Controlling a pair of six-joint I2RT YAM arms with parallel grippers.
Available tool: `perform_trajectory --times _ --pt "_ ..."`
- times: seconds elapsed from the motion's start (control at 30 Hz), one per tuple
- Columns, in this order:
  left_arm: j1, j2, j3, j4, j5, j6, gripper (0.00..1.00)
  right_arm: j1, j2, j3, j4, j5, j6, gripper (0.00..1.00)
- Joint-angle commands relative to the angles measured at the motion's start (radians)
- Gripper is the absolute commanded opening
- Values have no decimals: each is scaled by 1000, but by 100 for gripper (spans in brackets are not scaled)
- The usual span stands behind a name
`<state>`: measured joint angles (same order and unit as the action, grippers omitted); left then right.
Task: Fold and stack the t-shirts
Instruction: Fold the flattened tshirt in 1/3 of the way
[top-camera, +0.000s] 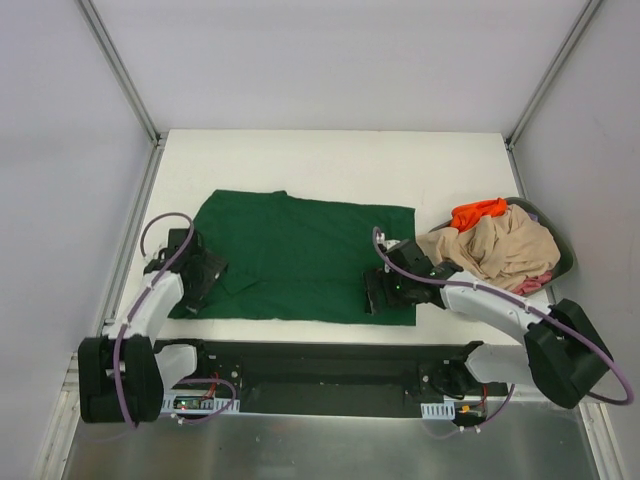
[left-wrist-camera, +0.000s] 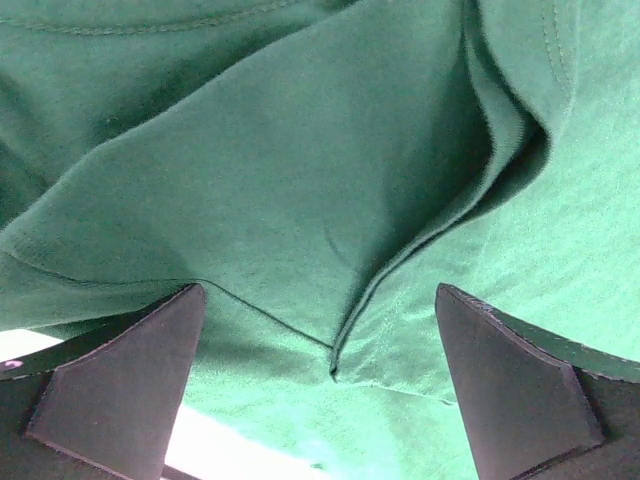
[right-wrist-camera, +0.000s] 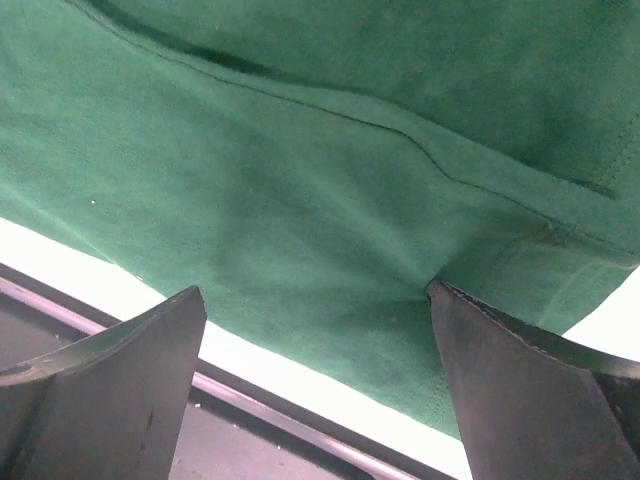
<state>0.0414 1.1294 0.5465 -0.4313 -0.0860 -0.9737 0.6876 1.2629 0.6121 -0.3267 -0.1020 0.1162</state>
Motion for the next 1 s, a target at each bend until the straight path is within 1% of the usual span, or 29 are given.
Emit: perform_trajectory --times 0.0,0.1,0.23,0.3,0.33,0.43,0.5,0.8,0.97 --pt "11 -153 -31 -165 43 4 99 6 -77 -29 -64 -16 16 96" --pt "5 -210 0 -169 65 21 99 7 -99 -17 -63 33 5 96" --pt "-17 -191 27 -165 124 26 99 7 -96 8 -57 45 -16 96" --pt "-38 -151 46 -159 114 23 99 6 -89 11 -52 47 -27 96" --pt "-78 -122 56 -159 100 18 99 6 -85 14 -54 47 -33 96" --pt "-139 -44 93 -142 91 4 99 4 -68 15 -46 53 -41 96" --pt "-175 7 118 -130 48 -8 99 4 -59 15 -48 53 -44 96" --pt "-199 191 248 -51 37 7 99 1 -63 9 -48 85 -55 96" --pt "-202 288 338 -14 -4 32 99 -8 -74 5 -52 96 -59 96"
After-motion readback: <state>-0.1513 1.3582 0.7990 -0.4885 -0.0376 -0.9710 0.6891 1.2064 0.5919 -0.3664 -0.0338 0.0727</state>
